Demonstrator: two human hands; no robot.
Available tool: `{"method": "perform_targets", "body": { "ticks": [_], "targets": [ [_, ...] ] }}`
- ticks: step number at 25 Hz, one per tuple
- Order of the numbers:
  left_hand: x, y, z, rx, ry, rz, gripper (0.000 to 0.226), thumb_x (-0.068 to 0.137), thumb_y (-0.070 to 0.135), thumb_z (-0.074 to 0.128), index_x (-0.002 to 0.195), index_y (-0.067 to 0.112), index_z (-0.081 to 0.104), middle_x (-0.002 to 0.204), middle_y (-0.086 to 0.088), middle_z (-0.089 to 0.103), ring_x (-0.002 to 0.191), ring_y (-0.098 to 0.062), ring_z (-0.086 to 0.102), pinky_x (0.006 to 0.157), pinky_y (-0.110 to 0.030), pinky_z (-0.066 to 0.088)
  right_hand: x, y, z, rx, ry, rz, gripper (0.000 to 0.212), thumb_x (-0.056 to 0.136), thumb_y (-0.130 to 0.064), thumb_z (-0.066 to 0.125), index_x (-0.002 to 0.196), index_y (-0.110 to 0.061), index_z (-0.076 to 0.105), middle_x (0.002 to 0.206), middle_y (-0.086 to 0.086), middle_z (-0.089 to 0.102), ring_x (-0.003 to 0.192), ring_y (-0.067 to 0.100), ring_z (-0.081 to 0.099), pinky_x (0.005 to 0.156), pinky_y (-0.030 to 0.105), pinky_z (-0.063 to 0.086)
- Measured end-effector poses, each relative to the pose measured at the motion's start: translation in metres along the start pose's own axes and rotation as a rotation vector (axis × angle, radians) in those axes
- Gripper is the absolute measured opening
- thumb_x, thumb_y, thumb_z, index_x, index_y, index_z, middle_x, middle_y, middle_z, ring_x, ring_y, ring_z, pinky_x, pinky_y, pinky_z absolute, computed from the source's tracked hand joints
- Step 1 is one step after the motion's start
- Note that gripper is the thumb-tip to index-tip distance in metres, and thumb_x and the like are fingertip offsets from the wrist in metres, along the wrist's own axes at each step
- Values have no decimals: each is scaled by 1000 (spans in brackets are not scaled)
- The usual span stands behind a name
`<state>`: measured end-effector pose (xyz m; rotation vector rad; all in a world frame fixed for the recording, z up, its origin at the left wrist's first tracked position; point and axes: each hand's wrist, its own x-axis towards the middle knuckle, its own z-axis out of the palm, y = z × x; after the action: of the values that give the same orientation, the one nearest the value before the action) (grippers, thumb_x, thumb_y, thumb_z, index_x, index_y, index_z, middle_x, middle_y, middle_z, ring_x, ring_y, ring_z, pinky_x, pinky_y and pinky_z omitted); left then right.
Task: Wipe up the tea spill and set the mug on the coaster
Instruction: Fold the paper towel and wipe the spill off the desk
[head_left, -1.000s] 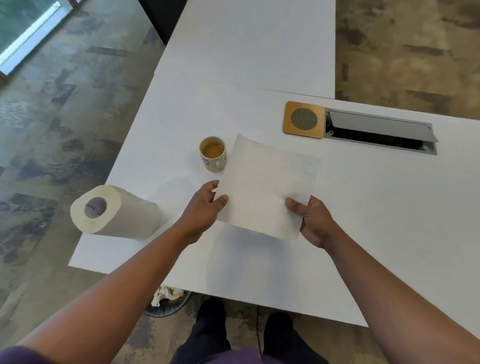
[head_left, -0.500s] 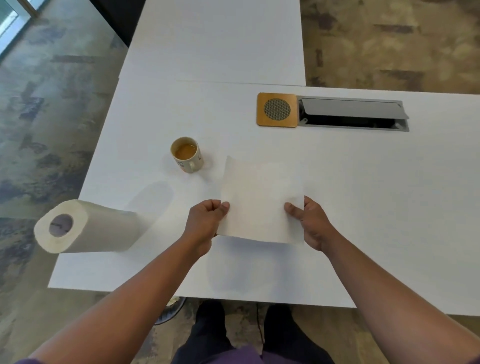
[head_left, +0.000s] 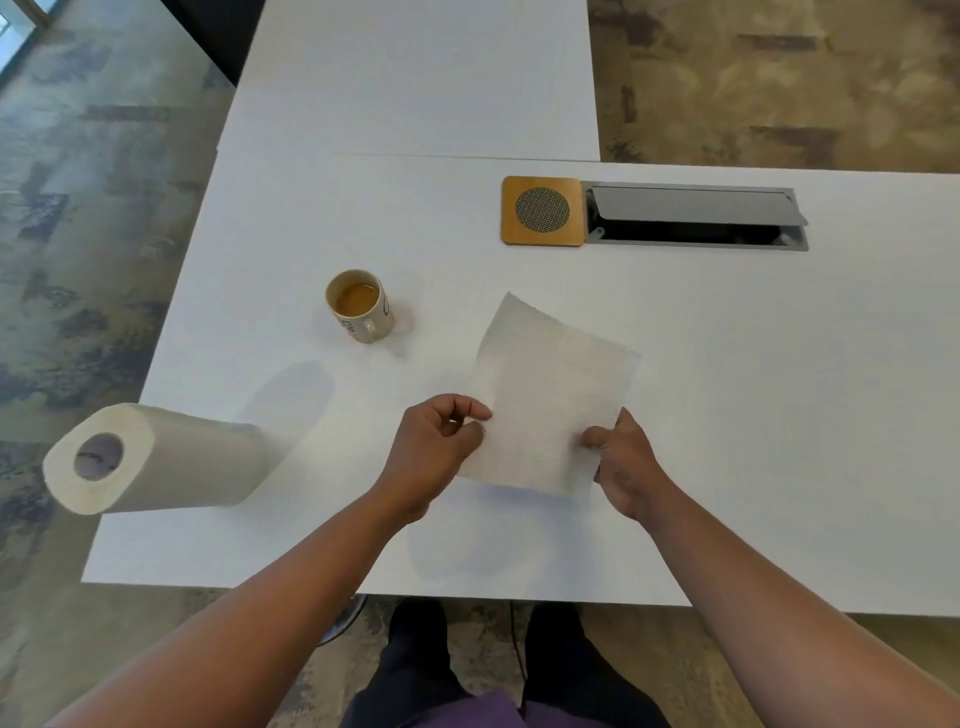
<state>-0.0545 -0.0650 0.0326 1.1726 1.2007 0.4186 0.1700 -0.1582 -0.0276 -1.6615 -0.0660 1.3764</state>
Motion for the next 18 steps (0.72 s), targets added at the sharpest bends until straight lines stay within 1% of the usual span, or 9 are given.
{"method": "perform_targets", "body": {
  "ticks": [2, 4, 6, 8, 11, 12, 14, 15, 18],
  "targets": [
    [-3, 14, 4, -152, -35, 20, 13, 82, 13, 80, 84, 25, 78, 83, -1, 70, 77, -21, 64, 73, -34, 55, -2, -1, 4, 109, -57, 47, 51, 83, 4, 56, 126, -23, 59, 119, 7, 73, 101, 29, 65, 88, 46, 50],
    [-5, 26, 5, -169, 7, 61, 19, 82, 11, 82, 88, 28, 77, 91, 4, 75, 80, -22, 71, 73, -36, 59, -6, -6, 9, 181, -78, 30, 51, 86, 4, 59, 128, -26, 58, 114, 4, 75, 101, 27, 68, 90, 46, 54],
    [-6, 33, 3, -79, 27, 93, 32, 85, 5, 79, 102, 32, 76, 102, 7, 78, 86, -20, 76, 73, -36, 62, -8, -13, 12, 161, -65, -43, 50, 88, 3, 62, 127, -28, 55, 110, 2, 76, 98, 24, 69, 84, 42, 57],
    [-8, 37, 1, -79, -6, 73, 37, 88, 2, 76, 113, 30, 74, 107, 3, 79, 93, -20, 76, 79, -38, 63, -11, -20, 15, 119, -70, -80, 48, 89, 2, 62, 125, -30, 55, 110, 1, 74, 94, 21, 69, 77, 38, 55],
    [-16, 46, 4, -236, -52, 65, 24, 87, 7, 78, 103, 24, 80, 108, -3, 78, 101, -19, 71, 89, -40, 59, -17, -28, 21, 142, -137, -59, 41, 90, -2, 57, 123, -27, 61, 115, 3, 74, 97, 22, 69, 80, 39, 55],
    [-19, 49, 7, -202, -54, 101, 19, 87, 11, 80, 99, 25, 81, 103, 1, 79, 98, -15, 71, 86, -35, 59, -19, -30, 23, 127, -153, -68, 39, 91, -4, 56, 123, -25, 62, 116, 5, 74, 99, 24, 70, 83, 41, 55],
    [-27, 53, 13, 29, -52, 231, 20, 89, 16, 79, 97, 34, 79, 88, 18, 77, 82, -1, 71, 72, -18, 55, -25, -33, 29, 55, -169, -129, 35, 91, -7, 57, 122, -24, 62, 114, 6, 75, 102, 26, 71, 86, 44, 54],
    [-29, 53, 17, 154, -28, 290, 23, 90, 17, 77, 99, 38, 77, 86, 23, 75, 78, 2, 70, 69, -15, 53, -29, -33, 33, 20, -172, -167, 33, 91, -10, 59, 121, -25, 62, 112, 6, 75, 102, 26, 71, 87, 45, 55],
    [-30, 54, 24, 274, 78, 303, 29, 94, 14, 71, 109, 39, 73, 98, 8, 78, 84, -8, 72, 74, -23, 56, -35, -34, 43, -52, -127, -277, 26, 94, -12, 60, 115, -28, 62, 106, 1, 77, 100, 22, 73, 87, 43, 58]
  ]
}}
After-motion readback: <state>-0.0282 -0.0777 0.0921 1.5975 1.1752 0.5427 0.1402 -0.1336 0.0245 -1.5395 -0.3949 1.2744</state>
